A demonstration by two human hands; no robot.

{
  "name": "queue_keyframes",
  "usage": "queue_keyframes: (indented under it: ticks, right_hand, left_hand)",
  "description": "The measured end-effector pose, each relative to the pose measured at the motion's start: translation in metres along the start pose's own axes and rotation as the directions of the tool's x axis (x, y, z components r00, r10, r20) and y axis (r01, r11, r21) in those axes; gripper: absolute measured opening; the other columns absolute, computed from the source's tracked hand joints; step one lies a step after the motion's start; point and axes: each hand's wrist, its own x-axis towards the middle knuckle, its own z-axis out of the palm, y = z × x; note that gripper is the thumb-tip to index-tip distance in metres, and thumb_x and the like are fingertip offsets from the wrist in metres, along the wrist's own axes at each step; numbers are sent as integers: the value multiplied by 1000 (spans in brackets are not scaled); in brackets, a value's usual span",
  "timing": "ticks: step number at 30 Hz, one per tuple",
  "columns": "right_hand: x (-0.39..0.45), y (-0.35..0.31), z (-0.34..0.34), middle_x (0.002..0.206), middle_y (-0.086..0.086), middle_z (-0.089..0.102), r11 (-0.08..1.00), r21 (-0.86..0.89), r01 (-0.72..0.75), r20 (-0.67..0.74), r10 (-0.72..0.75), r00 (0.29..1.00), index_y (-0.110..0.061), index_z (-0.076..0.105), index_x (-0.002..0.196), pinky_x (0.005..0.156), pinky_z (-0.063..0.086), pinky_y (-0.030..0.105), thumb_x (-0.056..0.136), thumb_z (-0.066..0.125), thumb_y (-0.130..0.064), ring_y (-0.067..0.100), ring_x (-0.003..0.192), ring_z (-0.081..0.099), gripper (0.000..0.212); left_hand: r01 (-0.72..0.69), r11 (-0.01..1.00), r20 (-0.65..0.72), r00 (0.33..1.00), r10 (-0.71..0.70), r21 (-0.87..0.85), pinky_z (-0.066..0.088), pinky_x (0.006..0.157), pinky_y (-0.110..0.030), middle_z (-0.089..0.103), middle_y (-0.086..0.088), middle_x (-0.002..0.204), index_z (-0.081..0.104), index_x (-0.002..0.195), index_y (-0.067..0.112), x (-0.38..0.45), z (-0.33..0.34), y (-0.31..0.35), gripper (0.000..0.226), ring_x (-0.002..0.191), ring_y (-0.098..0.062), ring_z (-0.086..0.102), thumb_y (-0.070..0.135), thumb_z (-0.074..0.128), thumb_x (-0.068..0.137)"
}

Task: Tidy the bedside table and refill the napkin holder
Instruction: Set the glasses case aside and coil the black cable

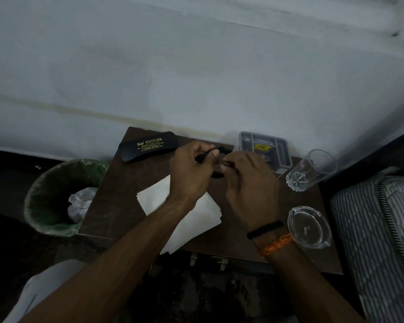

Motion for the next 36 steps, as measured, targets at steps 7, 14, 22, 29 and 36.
queue_keyframes:
  ticks: [7,14,22,29,36]
  right_hand:
    - [-2,-13,1,91,-2,69,968,229,-103,16,103,995,-13,65,99,70,53,33,93,61,-11,13,79,65,7]
    - [15,-3,-13,92,16,70,519,750,-410,37,586,809,-4,54,106,70,59,36,96,58,-7,21,76,73,11]
    - [17,34,-13,80,17,71,524,661,-538,43,689,724,-5,63,103,64,56,34,90,62,-2,23,66,71,14]
    - [8,42,-6,87,-6,74,682,442,-582,141,588,796,-26,74,98,77,59,46,94,61,-28,11,82,71,14]
    - [10,33,-3,114,-3,63,753,350,-558,303,472,828,-21,68,123,82,43,12,87,65,-36,9,106,60,38]
  left_hand:
    - [-87,996,-44,995,88,21,51,73,-11,69,9,84,68,93,11,1,-5,3,4,82,3,64,15,67,93]
    - [-86,996,217,972,91,-33,58,89,-41,72,3,106,69,112,12,10,-10,4,19,100,-14,68,16,66,93]
    - [227,947,564,823,-62,-227,61,79,-53,64,-9,98,62,118,-3,3,-12,12,22,88,-22,69,-4,56,96]
    - [354,870,564,818,-110,-343,58,83,-57,55,-21,85,59,121,-8,2,-11,16,25,83,-28,64,-3,50,99]
    - [438,795,570,809,-145,-419,60,81,-49,57,-13,79,57,119,-12,3,-12,16,24,76,-21,63,-1,46,101]
